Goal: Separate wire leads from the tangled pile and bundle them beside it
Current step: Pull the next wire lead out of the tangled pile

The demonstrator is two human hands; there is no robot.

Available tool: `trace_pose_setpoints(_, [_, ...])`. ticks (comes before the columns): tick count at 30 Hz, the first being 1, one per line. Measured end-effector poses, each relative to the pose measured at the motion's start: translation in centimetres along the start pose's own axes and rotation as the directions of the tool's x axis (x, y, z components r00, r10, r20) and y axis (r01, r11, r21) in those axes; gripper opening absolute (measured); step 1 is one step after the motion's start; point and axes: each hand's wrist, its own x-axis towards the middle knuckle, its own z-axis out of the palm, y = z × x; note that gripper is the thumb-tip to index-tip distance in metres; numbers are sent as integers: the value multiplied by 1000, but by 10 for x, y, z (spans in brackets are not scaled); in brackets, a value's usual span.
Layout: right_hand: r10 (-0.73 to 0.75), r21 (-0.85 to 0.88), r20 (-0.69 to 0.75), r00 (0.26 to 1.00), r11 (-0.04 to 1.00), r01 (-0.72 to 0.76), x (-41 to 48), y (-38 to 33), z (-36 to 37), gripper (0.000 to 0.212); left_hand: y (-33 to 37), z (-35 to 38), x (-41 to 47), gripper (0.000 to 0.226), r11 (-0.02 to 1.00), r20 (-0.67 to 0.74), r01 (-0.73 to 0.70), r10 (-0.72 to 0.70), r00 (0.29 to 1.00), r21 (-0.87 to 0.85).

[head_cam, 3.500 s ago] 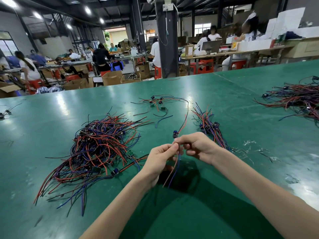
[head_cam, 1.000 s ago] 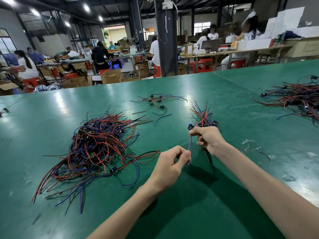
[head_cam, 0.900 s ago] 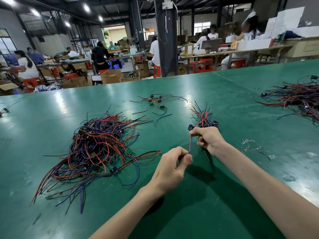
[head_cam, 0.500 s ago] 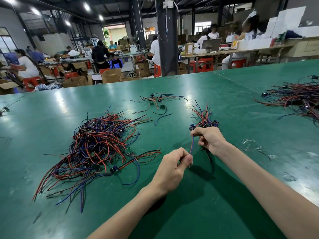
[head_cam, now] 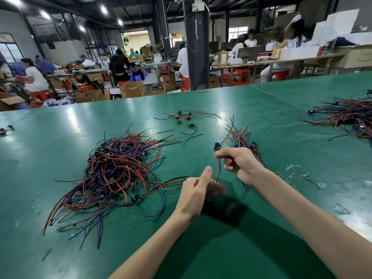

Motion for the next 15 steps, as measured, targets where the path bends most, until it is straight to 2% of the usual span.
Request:
trace_pose_setpoints(2, [46, 30, 61, 997, 998, -48, -6, 1, 6, 13, 0, -2, 5, 44, 990, -90, 51, -63, 994, -131])
trace_pose_setpoints(5, [52, -52, 136, 989, 998, -45, -13, 8, 13, 16, 1, -4, 9, 21, 950, -141, 48, -95, 985, -308])
trace_pose_setpoints(9, [41, -88, 188, 981, 996, -25, -18, 15, 20, 17, 2, -6, 10, 18, 927, -137, 83, -142, 980, -365])
trace_pose_setpoints(12, [32, -107, 187, 982, 994, -12, -18, 16, 20, 27, 1, -8, 11, 16, 909, -124, 102, -165, 979, -403])
trace_pose_setpoints(15, [30, -154, 168, 985, 988, -4, -19, 17, 20, 24, -1, -10, 12, 16, 913, -108, 108, -162, 981, -394])
